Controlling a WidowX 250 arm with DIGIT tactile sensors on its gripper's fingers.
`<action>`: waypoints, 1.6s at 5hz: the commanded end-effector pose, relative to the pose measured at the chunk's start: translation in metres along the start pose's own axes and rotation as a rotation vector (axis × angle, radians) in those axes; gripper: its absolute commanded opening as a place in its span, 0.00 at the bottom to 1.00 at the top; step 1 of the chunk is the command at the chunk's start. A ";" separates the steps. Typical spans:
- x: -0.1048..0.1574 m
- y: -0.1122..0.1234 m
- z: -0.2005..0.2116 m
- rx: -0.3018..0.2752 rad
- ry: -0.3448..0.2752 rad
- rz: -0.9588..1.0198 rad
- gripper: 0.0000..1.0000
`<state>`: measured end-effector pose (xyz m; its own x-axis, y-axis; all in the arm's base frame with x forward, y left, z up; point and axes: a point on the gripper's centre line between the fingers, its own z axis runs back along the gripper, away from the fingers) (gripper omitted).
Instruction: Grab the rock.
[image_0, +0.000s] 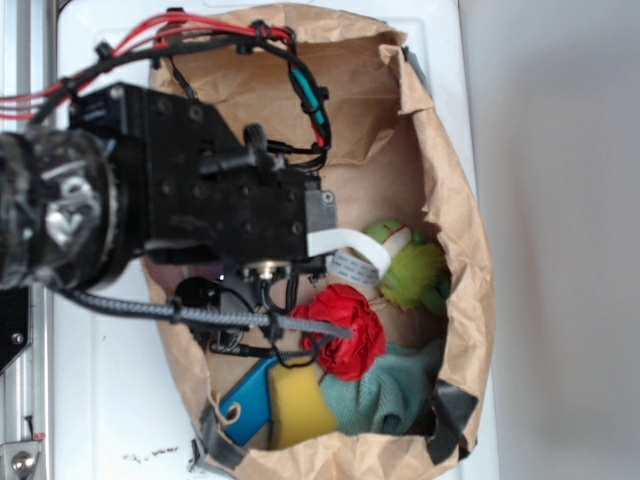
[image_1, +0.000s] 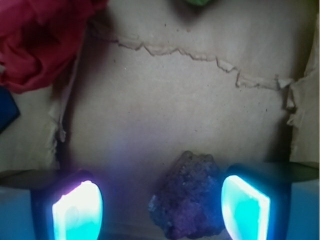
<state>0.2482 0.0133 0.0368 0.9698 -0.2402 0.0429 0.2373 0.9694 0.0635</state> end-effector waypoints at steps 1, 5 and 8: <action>0.007 -0.007 -0.002 0.038 -0.052 -0.009 1.00; 0.018 0.004 -0.016 0.184 -0.100 0.069 1.00; 0.000 -0.002 -0.026 0.197 -0.018 0.005 1.00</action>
<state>0.2514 0.0207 0.0159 0.9729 -0.2166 0.0810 0.1891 0.9468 0.2603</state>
